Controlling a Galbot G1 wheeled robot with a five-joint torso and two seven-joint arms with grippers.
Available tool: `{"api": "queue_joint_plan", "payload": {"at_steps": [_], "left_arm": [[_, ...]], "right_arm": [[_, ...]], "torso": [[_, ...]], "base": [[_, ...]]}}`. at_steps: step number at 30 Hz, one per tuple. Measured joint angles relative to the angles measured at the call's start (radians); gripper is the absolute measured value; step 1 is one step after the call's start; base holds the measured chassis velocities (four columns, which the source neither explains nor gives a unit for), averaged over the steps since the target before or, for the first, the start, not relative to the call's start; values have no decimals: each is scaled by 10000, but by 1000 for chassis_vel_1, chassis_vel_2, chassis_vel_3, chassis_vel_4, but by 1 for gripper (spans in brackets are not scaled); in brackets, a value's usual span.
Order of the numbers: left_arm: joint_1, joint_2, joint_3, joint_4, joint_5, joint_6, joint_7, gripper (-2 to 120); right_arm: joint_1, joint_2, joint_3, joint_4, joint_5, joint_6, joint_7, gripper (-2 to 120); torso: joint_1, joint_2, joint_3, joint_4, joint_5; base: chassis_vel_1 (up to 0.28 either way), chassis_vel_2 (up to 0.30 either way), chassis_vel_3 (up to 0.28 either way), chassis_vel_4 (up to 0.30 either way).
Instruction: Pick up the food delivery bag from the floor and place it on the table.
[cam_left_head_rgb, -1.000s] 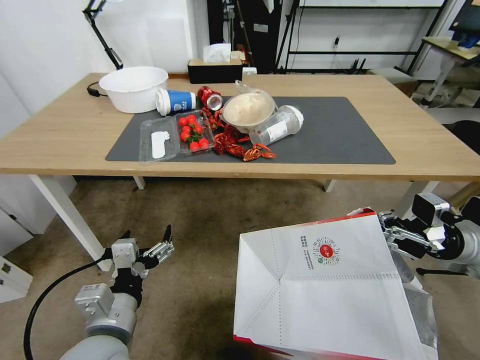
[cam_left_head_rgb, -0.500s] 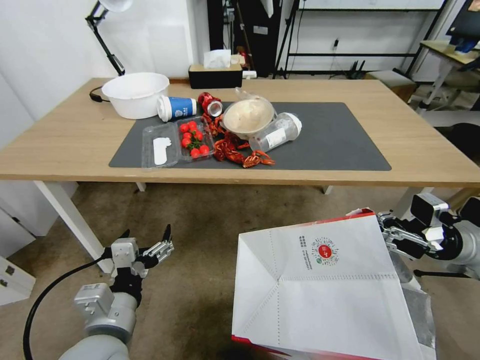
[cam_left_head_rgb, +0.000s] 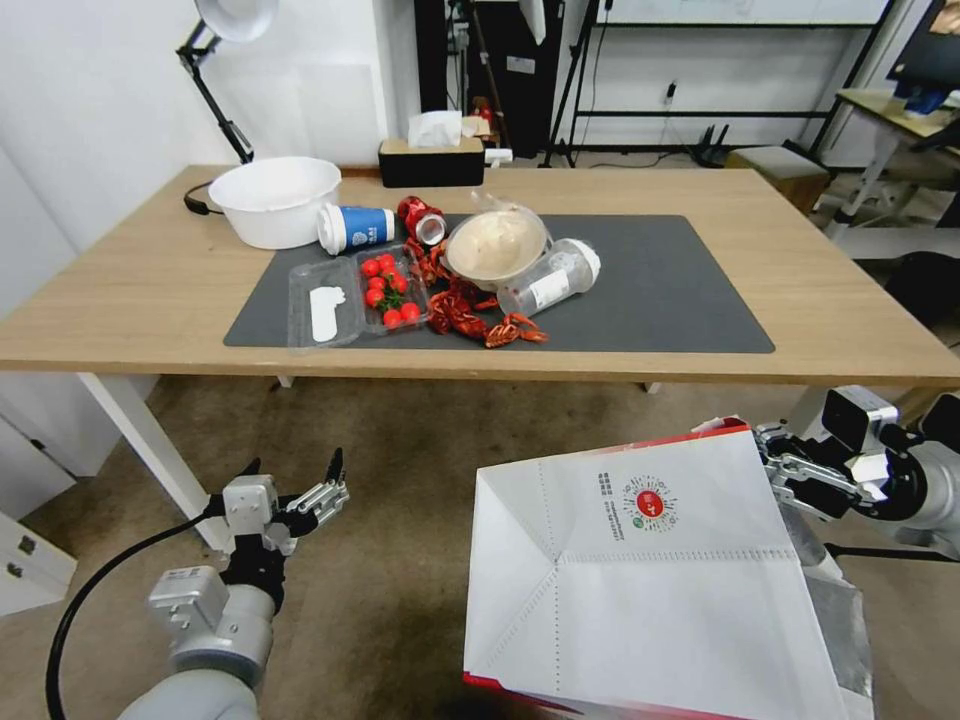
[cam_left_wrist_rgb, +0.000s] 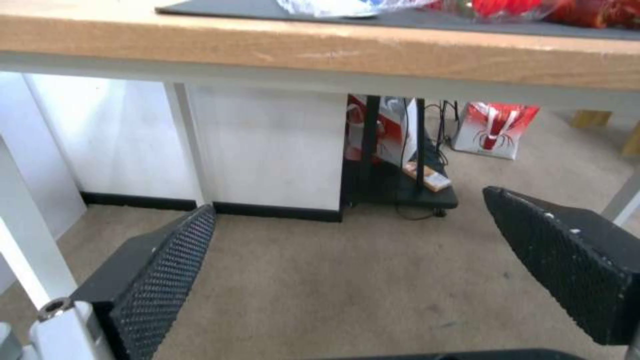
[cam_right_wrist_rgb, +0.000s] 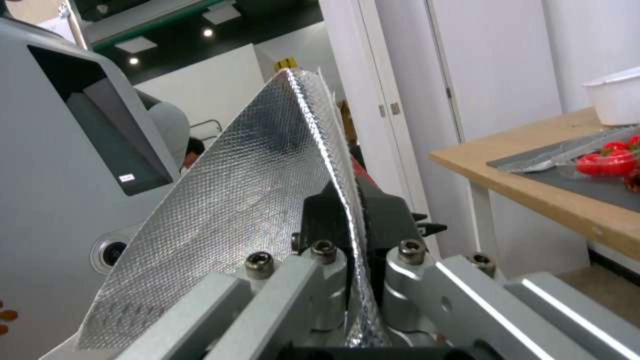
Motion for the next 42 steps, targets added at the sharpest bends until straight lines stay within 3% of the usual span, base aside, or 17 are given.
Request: {"api": "queue_joint_plan", "payload": {"at_steps": [42], "left_arm": [[-32,47,17,0,-16,14,2,100]], "right_arm": [[-5,21,11,-46,-86,16,33,0]], "torso": [[921,2190,1264,0,-1]], "base": [[0,0,0,0]]}}
